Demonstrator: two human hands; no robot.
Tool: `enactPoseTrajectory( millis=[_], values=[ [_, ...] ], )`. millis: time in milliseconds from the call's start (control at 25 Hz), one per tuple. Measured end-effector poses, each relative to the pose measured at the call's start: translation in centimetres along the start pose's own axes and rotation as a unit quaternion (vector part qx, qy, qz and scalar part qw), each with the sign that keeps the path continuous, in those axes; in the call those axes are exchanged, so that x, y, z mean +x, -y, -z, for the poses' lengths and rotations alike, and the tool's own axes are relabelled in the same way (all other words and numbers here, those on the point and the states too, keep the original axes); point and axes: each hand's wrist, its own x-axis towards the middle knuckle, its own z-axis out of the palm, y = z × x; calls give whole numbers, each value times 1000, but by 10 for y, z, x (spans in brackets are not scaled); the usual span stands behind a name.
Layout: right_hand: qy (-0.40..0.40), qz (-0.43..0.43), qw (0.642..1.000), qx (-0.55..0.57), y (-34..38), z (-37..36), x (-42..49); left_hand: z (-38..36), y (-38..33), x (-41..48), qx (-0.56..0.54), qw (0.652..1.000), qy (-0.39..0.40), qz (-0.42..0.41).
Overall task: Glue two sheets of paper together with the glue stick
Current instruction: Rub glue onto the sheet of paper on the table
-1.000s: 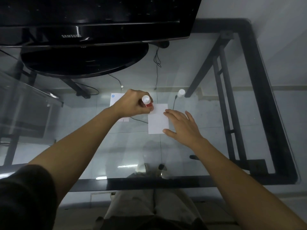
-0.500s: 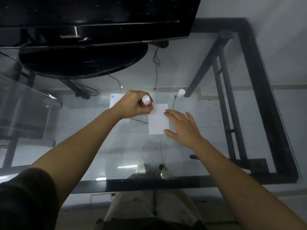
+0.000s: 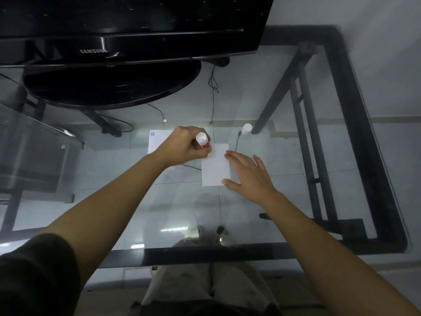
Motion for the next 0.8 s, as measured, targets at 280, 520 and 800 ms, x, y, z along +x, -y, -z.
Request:
enactPoseTrajectory(
  millis=[280,520,800],
  values=[
    [-2,1,1000,21,1,2,-2,-19,-12,-38,-23,996,80,-32],
    [4,-4,1000,14,1,2,0,-1,-5,7,-2,1000,-12,2],
    [-1,1,1000,28,1,2,-1,-22,-20,-27,-1,996,74,-40]
  ],
)
